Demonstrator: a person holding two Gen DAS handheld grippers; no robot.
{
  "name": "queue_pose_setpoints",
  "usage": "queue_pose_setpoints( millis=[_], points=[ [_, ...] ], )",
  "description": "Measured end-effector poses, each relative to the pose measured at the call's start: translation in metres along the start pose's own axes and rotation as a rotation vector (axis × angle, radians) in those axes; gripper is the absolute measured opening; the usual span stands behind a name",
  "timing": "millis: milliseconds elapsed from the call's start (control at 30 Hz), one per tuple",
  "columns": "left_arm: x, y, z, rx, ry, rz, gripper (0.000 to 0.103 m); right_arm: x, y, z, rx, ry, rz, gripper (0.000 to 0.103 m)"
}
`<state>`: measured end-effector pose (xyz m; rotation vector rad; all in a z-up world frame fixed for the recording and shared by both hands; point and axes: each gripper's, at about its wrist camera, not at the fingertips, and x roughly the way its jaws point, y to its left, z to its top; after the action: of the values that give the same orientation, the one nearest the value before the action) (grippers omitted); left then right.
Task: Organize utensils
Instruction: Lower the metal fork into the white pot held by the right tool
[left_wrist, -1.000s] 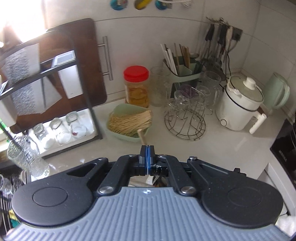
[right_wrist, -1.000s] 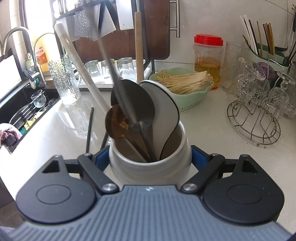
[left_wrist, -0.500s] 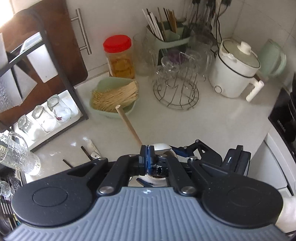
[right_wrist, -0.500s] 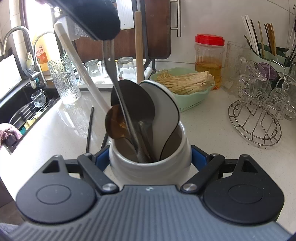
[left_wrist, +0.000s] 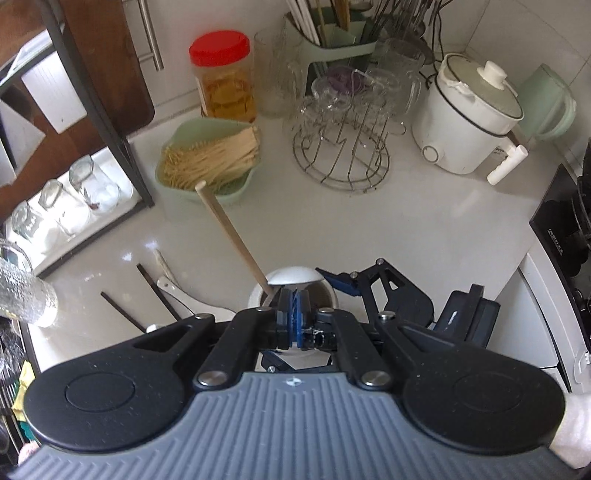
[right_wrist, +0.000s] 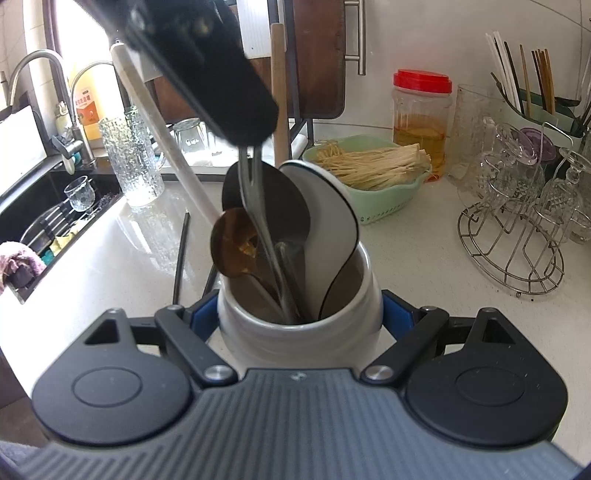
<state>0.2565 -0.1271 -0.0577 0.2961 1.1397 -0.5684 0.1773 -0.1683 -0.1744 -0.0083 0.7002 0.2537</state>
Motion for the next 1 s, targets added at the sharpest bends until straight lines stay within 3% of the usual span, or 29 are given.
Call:
queue_pose_setpoints(
  millis=[433, 500, 567, 733, 1000],
  points=[
    [0.015, 0.003, -0.003, -0.053, 0.046, -0.038, 0.002, 0.001, -0.001, 0.001, -0.015, 0.001, 0.008, 0.091],
    [0.015, 0.002, -0.004, -0.056, 0.048, -0.031, 0.007, 0.0, 0.0, 0.001, -0.014, 0.0, 0.008, 0.091],
    [0.014, 0.002, -0.005, -0.058, 0.042, -0.026, 0.019, 0.0, 0.0, 0.001, -0.014, -0.002, 0.007, 0.091],
    [0.001, -0.001, -0.006, -0.059, -0.016, -0.024, 0.024, 0.0, 0.001, 0.0, -0.014, -0.007, 0.008, 0.091],
    [-0.037, 0.003, -0.012, -0.108, -0.176, 0.003, 0.026, 0.0, 0.001, -0.001, -0.011, -0.006, 0.006, 0.091]
  ],
)
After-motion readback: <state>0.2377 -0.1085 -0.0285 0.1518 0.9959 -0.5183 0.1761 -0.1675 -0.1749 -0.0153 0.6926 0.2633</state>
